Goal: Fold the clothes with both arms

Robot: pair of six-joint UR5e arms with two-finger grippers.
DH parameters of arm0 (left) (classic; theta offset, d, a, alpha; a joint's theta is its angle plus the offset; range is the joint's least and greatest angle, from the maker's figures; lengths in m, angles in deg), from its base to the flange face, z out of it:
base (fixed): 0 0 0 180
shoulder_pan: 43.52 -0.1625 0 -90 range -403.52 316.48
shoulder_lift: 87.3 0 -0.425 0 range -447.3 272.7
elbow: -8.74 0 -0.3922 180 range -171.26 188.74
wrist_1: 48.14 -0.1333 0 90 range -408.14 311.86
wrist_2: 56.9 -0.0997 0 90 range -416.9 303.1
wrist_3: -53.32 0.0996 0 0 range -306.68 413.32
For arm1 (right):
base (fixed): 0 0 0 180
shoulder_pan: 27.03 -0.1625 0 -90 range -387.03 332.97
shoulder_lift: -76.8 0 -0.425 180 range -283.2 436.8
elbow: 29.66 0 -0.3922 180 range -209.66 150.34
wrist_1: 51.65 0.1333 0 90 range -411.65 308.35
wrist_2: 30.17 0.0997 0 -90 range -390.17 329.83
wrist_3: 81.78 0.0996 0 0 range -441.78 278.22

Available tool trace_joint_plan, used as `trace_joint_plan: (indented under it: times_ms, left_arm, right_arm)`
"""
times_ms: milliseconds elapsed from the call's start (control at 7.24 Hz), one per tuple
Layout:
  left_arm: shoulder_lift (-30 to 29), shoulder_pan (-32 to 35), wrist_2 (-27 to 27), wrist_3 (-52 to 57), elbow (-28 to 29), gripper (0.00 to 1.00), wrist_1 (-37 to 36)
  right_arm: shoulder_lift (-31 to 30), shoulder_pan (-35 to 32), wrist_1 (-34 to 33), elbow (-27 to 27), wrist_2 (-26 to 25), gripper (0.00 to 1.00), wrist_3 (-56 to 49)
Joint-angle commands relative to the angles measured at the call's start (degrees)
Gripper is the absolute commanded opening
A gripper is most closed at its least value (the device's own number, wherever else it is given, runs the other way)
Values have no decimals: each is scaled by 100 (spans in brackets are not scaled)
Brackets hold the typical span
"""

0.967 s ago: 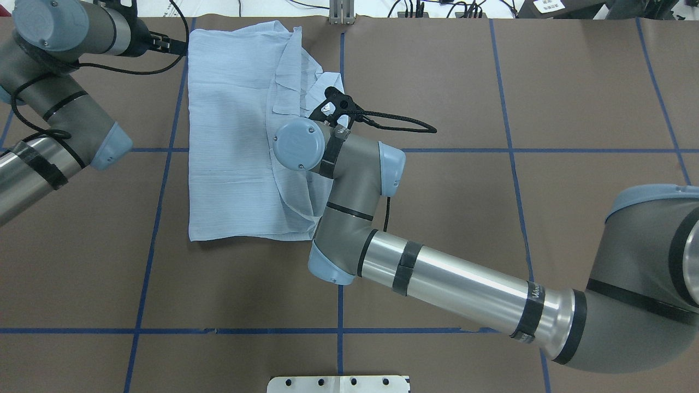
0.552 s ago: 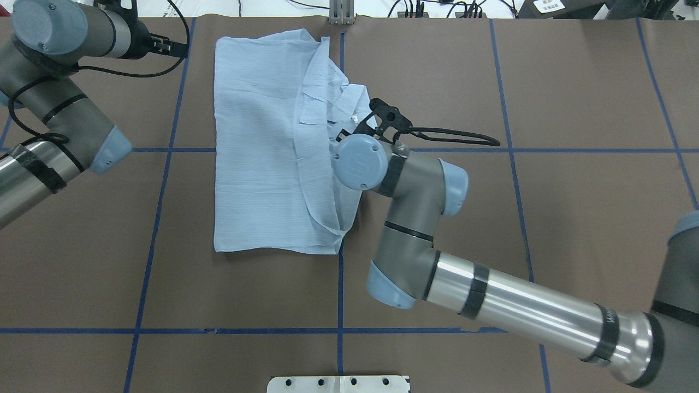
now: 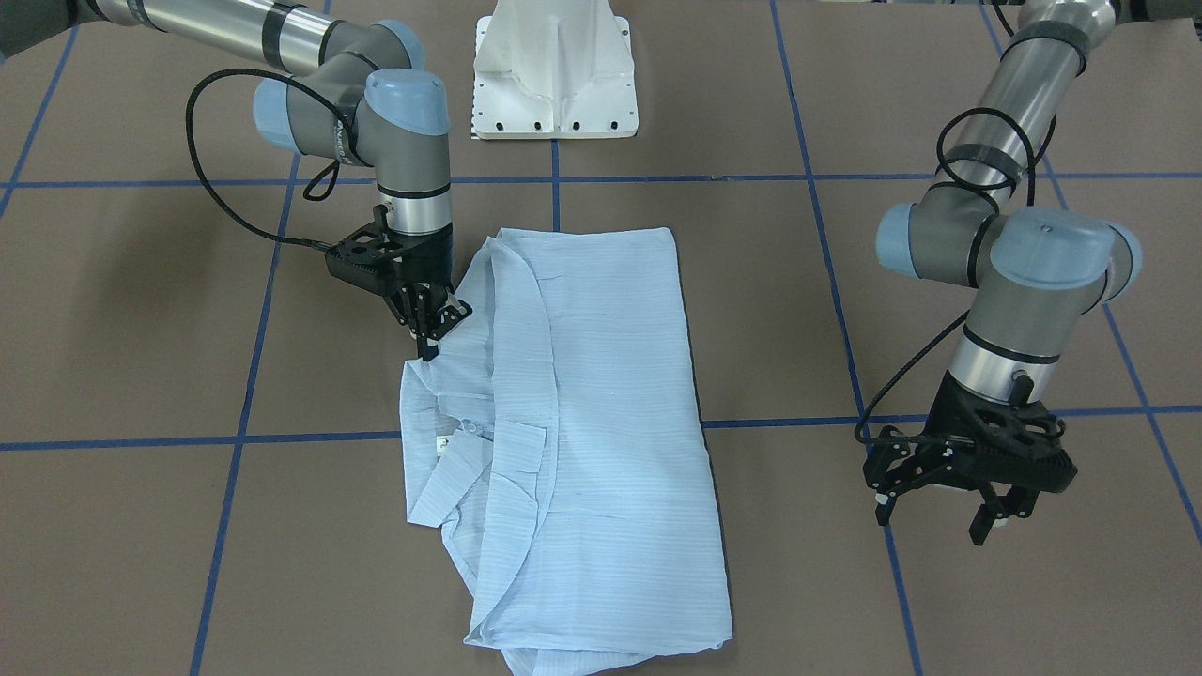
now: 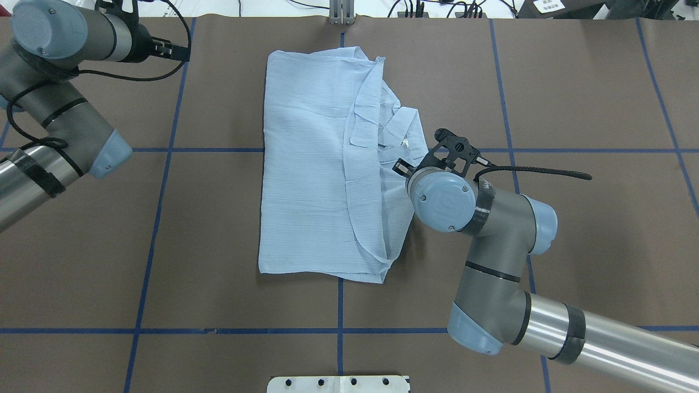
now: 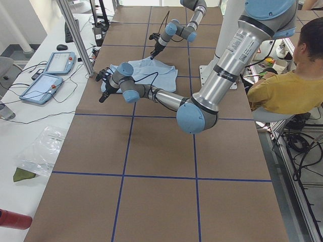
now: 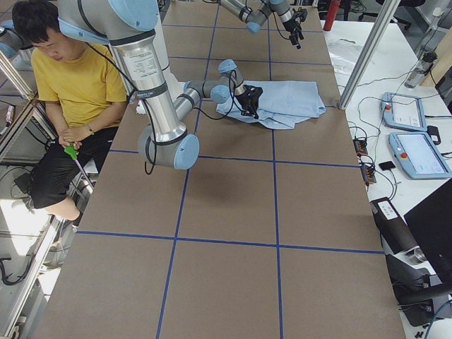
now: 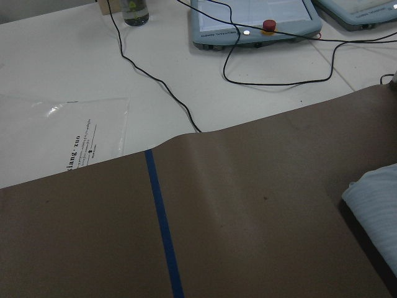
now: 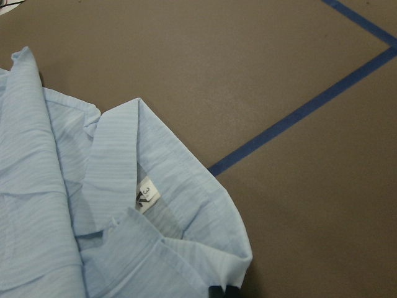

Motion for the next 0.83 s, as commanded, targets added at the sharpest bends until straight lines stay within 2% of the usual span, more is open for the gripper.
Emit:
trace_joint_plan:
  times_ms: [0, 276, 552, 691]
  left_arm:
    - [41, -9, 18, 0, -98, 100, 0]
    - [41, -10, 27, 0, -98, 100, -9]
    - [103, -18, 62, 9, -107, 100, 0]
    - [103, -18, 62, 9, -116, 100, 0]
  right_arm:
    - [-30, 30, -112, -117, -10, 99, -740]
    - [722, -189, -778, 127, 121, 100, -1446]
    - [1777, -198, -965, 1257, 288, 100, -1484]
    - [2269, -199, -1209, 1881, 593, 100, -1502]
